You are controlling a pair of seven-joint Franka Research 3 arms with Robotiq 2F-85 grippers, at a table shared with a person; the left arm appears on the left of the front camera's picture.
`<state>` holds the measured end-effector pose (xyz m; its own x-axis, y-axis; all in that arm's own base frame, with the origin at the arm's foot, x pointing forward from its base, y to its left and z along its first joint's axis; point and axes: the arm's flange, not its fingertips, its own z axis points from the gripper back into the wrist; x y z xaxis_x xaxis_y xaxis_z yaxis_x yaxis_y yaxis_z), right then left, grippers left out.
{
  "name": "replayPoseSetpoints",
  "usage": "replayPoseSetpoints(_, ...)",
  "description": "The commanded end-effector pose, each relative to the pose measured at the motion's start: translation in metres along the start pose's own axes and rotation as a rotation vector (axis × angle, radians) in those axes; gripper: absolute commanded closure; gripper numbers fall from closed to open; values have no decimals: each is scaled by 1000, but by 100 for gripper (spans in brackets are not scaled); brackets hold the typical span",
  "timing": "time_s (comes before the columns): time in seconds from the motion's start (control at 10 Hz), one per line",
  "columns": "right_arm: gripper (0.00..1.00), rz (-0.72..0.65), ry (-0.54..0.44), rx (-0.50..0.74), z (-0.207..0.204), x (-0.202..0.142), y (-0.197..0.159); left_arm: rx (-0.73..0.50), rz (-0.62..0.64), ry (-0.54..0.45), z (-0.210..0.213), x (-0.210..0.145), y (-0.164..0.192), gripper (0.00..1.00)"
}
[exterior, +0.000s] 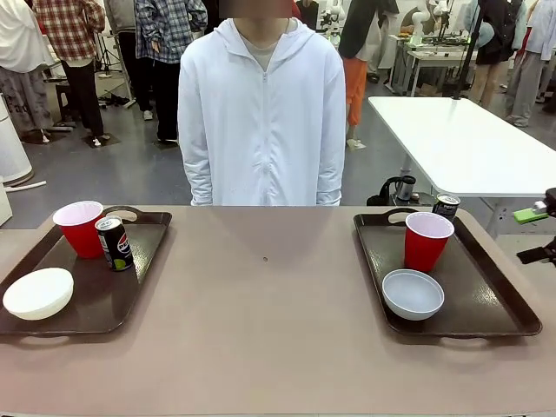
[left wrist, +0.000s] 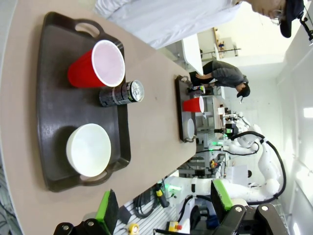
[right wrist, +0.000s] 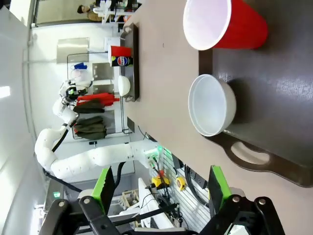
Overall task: Prepare tableware on both trays.
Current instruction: Pick up a Picnic Bowl from the table and place it on a Handle tray.
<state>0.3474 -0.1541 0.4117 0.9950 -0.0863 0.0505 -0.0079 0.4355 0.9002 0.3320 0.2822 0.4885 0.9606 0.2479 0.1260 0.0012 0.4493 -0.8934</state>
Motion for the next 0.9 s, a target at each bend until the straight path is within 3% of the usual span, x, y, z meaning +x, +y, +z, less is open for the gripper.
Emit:
replayPoseSetpoints(0.0, 0, 25, -19, 14, 7, -5, -2, -10, -7, -2, 3, 0, -2, 0)
replayPoseSetpoints(0.3, 0, -8, -63, 16, 25, -15, -12, -10, -7, -2, 3, 0, -2, 0)
replayPoseSetpoints(0.8, 0, -8, -47, 3, 18, -8, -7, -10, -7, -2, 3, 0, -2, 0)
